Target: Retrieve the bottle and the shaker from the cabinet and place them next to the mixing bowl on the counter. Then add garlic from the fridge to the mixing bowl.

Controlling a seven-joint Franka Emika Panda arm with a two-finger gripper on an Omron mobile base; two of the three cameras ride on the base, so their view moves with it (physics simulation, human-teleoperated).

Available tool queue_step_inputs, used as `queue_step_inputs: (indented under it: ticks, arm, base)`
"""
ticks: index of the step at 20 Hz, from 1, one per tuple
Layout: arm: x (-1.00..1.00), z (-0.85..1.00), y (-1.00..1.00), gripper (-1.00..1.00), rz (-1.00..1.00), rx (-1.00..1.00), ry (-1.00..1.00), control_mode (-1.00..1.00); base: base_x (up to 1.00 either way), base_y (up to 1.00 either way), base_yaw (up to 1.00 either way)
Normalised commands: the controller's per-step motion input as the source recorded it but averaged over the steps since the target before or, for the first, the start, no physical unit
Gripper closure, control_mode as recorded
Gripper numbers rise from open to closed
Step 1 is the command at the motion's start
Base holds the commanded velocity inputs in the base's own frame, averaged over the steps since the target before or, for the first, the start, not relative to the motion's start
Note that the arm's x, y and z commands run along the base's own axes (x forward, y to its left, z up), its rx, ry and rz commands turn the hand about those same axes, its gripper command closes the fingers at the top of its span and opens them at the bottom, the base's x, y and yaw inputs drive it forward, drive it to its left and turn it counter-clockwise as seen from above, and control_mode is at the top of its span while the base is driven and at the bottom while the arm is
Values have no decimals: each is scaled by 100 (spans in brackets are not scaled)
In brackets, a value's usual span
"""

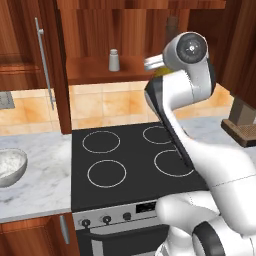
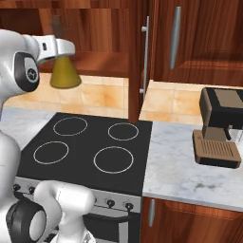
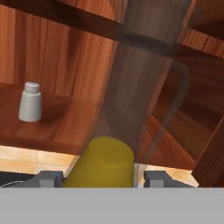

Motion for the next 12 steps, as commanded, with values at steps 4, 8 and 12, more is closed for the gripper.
queue_step_inputs:
  ticks: [4, 8, 12]
  arm:
    - [-97, -30, 4, 100, 8, -5, 0, -100]
    - [-85, -53, 21, 100, 10, -1, 0, -100]
    - [-63, -64, 5, 100, 21, 0, -4, -100]
  base:
    - [0, 0, 0]
    - [0, 0, 0]
    - [0, 0, 0]
